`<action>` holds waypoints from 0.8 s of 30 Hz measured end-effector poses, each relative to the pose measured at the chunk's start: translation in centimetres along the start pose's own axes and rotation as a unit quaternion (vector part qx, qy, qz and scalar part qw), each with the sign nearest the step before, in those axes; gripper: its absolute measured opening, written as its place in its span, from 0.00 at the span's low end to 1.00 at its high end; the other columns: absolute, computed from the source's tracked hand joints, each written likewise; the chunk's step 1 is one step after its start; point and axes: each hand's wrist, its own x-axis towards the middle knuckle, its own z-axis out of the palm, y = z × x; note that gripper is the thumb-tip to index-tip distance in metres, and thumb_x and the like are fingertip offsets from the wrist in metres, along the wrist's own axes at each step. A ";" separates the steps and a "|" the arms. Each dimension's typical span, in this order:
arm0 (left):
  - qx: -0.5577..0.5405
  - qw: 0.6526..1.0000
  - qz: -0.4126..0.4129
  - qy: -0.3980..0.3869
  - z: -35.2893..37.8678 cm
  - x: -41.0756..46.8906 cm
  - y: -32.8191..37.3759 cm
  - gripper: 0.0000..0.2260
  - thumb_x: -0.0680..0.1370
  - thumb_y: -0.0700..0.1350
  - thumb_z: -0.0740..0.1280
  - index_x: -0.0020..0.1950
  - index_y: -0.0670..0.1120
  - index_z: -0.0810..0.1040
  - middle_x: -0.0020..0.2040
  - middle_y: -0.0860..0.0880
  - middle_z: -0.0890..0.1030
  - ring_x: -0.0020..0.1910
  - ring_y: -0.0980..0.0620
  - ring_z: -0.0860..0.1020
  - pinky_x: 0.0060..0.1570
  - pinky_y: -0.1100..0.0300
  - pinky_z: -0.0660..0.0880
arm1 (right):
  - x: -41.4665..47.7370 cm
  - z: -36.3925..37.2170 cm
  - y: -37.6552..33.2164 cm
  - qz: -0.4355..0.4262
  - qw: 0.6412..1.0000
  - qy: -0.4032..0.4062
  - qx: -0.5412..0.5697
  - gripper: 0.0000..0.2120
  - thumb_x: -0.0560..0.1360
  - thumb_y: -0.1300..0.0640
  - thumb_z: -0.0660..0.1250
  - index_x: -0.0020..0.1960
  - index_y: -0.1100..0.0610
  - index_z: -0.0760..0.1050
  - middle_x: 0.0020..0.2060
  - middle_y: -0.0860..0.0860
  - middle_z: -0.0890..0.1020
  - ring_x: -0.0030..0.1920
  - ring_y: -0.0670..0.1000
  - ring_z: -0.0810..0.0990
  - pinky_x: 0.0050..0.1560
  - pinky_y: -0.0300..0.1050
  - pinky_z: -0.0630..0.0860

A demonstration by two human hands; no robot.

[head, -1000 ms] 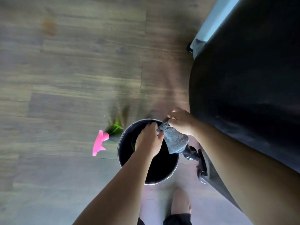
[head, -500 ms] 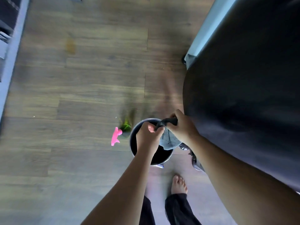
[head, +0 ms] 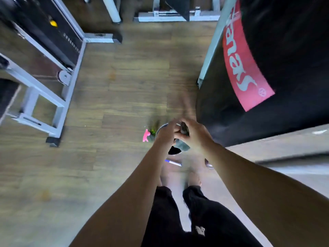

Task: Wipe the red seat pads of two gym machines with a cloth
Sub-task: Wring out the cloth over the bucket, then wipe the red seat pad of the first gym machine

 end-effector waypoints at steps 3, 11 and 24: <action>0.101 0.994 0.028 -0.038 -0.6 -4.1 0.0 0.15 0.85 0.45 0.59 0.39 0.45 0.74 0.36 0.49 0.78 0.40 0.53 0.77 0.36 0.68 0.72 | -4.1 -1.3 -0.4 -0.050 0.997 0.051 -0.010 0.18 0.72 0.42 0.74 0.55 0.51 0.77 0.46 0.50 0.83 0.47 0.54 0.81 0.50 0.51 0.78; 0.476 0.828 0.296 -0.034 -2.3 -10.9 -4.1 0.15 0.79 0.53 0.67 0.65 0.53 0.82 0.63 0.52 0.84 0.63 0.50 0.79 0.62 0.57 0.73 | -15.9 -2.1 -0.9 0.007 0.986 0.166 -0.019 0.17 0.74 0.51 0.73 0.61 0.52 0.80 0.50 0.53 0.86 0.50 0.57 0.83 0.48 0.44 0.75; 0.677 0.516 0.510 -0.124 14.6 -22.2 -10.0 0.21 0.76 0.52 0.66 0.69 0.53 0.76 0.63 0.47 0.79 0.64 0.42 0.75 0.61 0.46 0.76 | -40.3 -8.9 7.5 0.196 0.917 0.340 0.068 0.15 0.73 0.50 0.72 0.59 0.51 0.79 0.48 0.54 0.85 0.50 0.57 0.81 0.46 0.44 0.76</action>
